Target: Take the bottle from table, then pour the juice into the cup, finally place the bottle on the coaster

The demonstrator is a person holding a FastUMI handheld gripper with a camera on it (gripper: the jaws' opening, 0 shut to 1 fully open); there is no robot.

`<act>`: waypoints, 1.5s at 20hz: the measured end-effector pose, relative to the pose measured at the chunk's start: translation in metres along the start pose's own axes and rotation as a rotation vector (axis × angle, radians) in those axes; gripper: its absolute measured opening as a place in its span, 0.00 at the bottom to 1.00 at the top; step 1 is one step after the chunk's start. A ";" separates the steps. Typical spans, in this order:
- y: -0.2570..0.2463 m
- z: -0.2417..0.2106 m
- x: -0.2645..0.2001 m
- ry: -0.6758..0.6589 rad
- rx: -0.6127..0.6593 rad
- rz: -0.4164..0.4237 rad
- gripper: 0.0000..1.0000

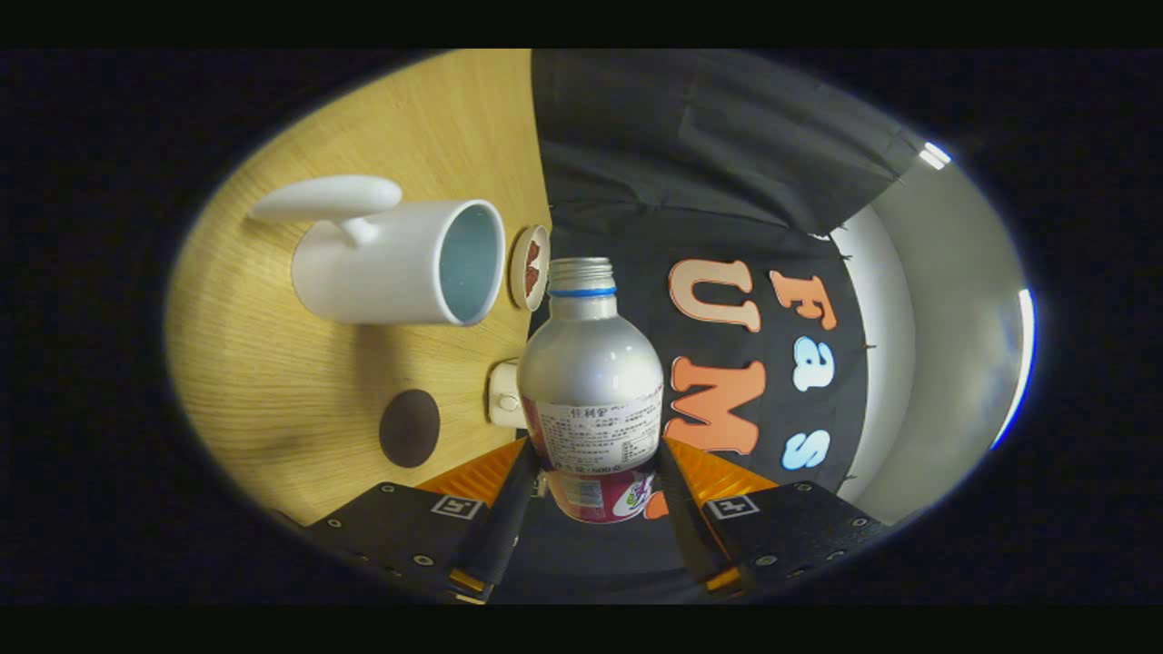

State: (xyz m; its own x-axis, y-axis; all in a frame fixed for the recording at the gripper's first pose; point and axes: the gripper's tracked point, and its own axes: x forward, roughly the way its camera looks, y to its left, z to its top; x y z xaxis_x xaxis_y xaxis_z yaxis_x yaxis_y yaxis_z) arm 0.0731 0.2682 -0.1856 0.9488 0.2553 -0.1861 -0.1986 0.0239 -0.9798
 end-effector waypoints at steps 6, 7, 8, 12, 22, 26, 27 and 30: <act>-0.024 -0.024 -0.010 0.038 0.300 -0.030 0.74; -0.031 -0.031 -0.012 0.047 0.353 -0.040 0.74; -0.039 -0.040 -0.015 0.057 0.403 -0.059 0.74; -0.048 -0.073 -0.023 0.092 0.610 -0.080 0.75; -0.014 -0.150 -0.047 0.201 1.122 -0.044 0.75; 0.010 -0.162 -0.050 0.244 1.296 -0.004 0.75; 0.017 -0.165 -0.051 0.254 1.335 0.006 0.75; 0.038 -0.170 -0.052 0.289 1.451 0.053 0.75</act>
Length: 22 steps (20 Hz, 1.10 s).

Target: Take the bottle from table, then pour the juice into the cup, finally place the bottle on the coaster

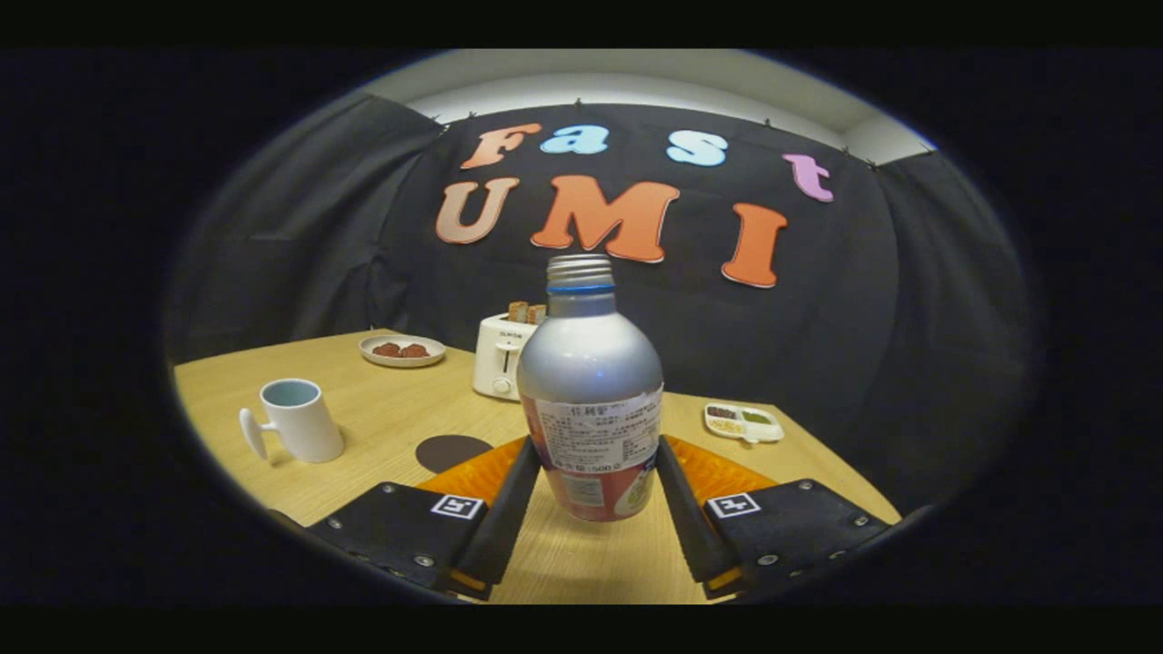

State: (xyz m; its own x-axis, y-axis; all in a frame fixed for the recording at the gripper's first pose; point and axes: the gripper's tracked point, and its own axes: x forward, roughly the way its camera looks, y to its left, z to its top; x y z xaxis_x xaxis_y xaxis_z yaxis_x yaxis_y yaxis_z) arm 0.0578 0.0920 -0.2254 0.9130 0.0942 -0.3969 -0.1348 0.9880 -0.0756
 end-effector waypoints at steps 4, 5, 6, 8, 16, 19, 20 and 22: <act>-0.009 -0.023 0.002 0.060 0.072 -0.017 0.75; -0.009 -0.028 0.001 0.068 0.089 -0.015 0.75; -0.009 -0.031 0.000 0.076 0.103 -0.012 0.75; -0.010 -0.039 -0.001 0.091 0.130 -0.010 0.75; -0.008 -0.063 -0.006 0.120 0.193 -0.006 0.75; -0.007 -0.071 -0.007 0.136 0.212 -0.005 0.75; -0.007 -0.075 -0.008 0.138 0.213 -0.007 0.75; -0.008 -0.074 -0.012 0.129 0.209 -0.008 0.75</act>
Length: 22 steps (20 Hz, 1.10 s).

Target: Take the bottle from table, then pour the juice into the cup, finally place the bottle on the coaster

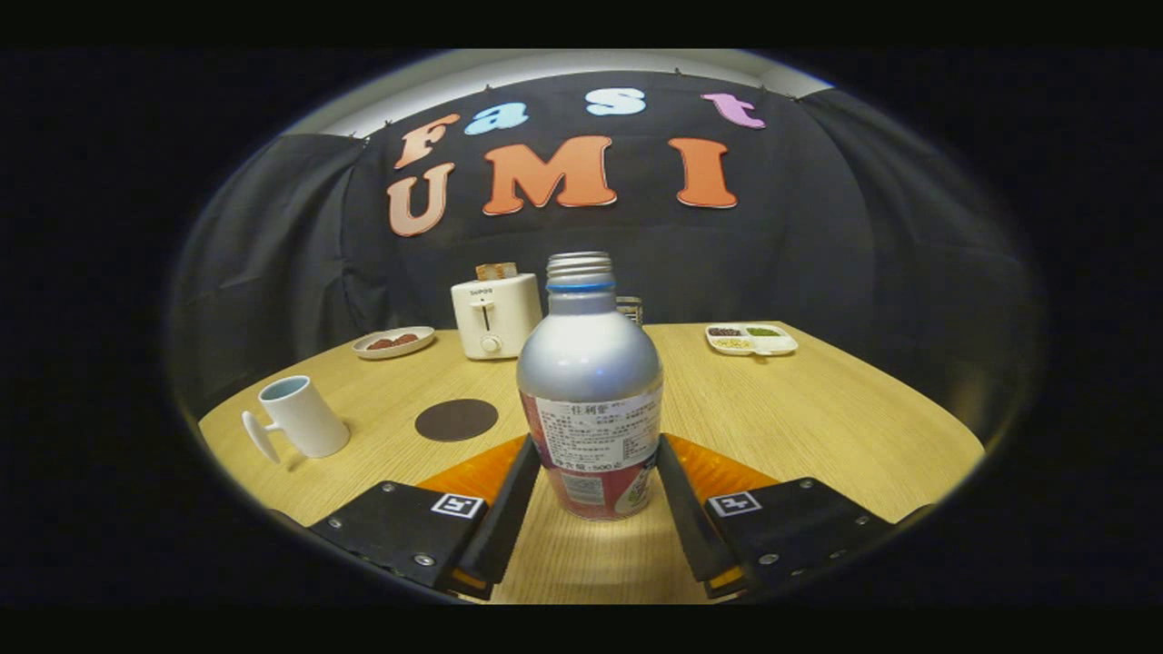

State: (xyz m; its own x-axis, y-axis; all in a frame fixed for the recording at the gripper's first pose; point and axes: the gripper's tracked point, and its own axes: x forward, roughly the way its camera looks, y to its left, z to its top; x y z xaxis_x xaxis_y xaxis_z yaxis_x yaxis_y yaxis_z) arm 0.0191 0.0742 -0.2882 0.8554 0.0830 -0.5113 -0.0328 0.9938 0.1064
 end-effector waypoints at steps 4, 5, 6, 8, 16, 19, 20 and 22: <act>0.002 -0.003 -0.008 -0.010 -0.005 0.011 0.79; 0.003 -0.001 -0.010 -0.015 -0.005 0.015 0.79; 0.004 0.001 -0.011 -0.024 -0.005 0.016 0.81; 0.002 0.014 -0.018 -0.062 0.000 0.012 0.87; 0.001 0.084 -0.066 -0.221 0.015 0.006 0.97; 0.008 0.120 -0.091 -0.302 0.020 0.026 0.97; 0.008 0.126 -0.096 -0.307 0.026 0.024 0.97; 0.009 0.139 -0.106 -0.315 0.037 0.015 0.97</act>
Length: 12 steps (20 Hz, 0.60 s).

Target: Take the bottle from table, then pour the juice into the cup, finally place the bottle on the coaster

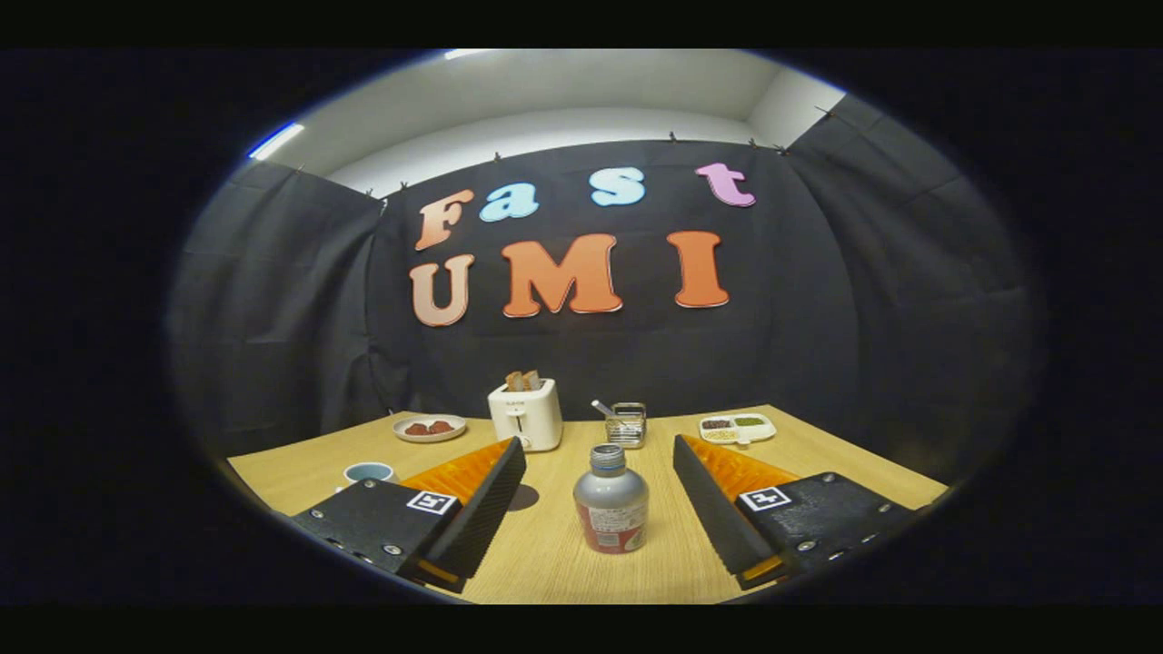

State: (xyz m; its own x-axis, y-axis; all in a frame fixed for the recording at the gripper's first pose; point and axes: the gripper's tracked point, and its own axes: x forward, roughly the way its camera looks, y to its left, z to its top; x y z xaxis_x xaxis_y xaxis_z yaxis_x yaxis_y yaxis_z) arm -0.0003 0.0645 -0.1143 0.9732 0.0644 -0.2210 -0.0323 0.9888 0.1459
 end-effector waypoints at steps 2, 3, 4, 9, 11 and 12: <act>0.007 0.022 -0.006 -0.039 -0.001 0.006 0.97; 0.009 0.028 -0.010 -0.052 -0.008 0.007 0.97; 0.012 0.034 -0.013 -0.064 -0.019 0.011 0.97; 0.018 0.058 -0.030 -0.107 -0.021 0.028 0.97; 0.009 0.065 -0.036 -0.121 -0.032 0.007 0.97; 0.005 0.069 -0.038 -0.133 -0.043 -0.005 0.97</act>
State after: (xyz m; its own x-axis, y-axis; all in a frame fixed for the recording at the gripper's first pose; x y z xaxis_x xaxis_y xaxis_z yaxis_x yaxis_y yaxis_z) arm -0.0214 0.0575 -0.0386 0.9948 0.0443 -0.0915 -0.0349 0.9941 0.1028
